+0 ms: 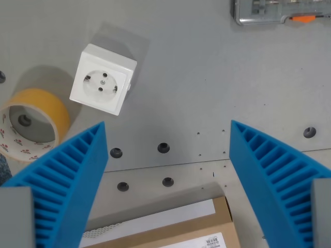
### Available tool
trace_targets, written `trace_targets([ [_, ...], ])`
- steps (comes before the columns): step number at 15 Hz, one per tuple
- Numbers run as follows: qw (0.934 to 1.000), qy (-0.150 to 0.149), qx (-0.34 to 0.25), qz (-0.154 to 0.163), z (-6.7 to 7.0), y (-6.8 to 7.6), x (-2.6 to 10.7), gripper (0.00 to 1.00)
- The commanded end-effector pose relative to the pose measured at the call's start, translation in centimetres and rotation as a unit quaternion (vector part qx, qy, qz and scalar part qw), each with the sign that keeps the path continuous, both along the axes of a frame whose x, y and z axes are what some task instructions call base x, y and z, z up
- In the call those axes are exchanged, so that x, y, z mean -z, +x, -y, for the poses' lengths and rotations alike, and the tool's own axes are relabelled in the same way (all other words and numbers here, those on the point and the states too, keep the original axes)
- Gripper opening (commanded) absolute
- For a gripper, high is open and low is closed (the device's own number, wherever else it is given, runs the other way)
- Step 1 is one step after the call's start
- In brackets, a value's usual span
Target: Move above the white socket
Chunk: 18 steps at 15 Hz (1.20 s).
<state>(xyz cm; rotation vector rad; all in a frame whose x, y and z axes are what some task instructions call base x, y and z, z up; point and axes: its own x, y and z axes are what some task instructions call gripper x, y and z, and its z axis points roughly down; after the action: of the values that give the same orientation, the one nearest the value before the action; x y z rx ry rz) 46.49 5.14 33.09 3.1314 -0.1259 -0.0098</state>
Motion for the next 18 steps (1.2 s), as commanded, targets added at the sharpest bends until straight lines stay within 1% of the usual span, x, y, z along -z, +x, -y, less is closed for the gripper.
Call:
trace_targets([
  [1,1.0000,0.000,0.000,0.001,0.0,0.0,-0.1,1.00],
  [6,0.9999,0.000,-0.012,0.002,0.0,0.0,0.0,1.00],
  [12,0.9981,0.001,-0.061,0.007,-0.3,-0.1,0.5,1.00],
  [15,0.9953,0.001,-0.096,0.014,-0.6,-0.2,1.0,1.00],
  [18,0.9899,0.000,-0.140,0.023,-0.9,-0.3,1.8,1.00],
])
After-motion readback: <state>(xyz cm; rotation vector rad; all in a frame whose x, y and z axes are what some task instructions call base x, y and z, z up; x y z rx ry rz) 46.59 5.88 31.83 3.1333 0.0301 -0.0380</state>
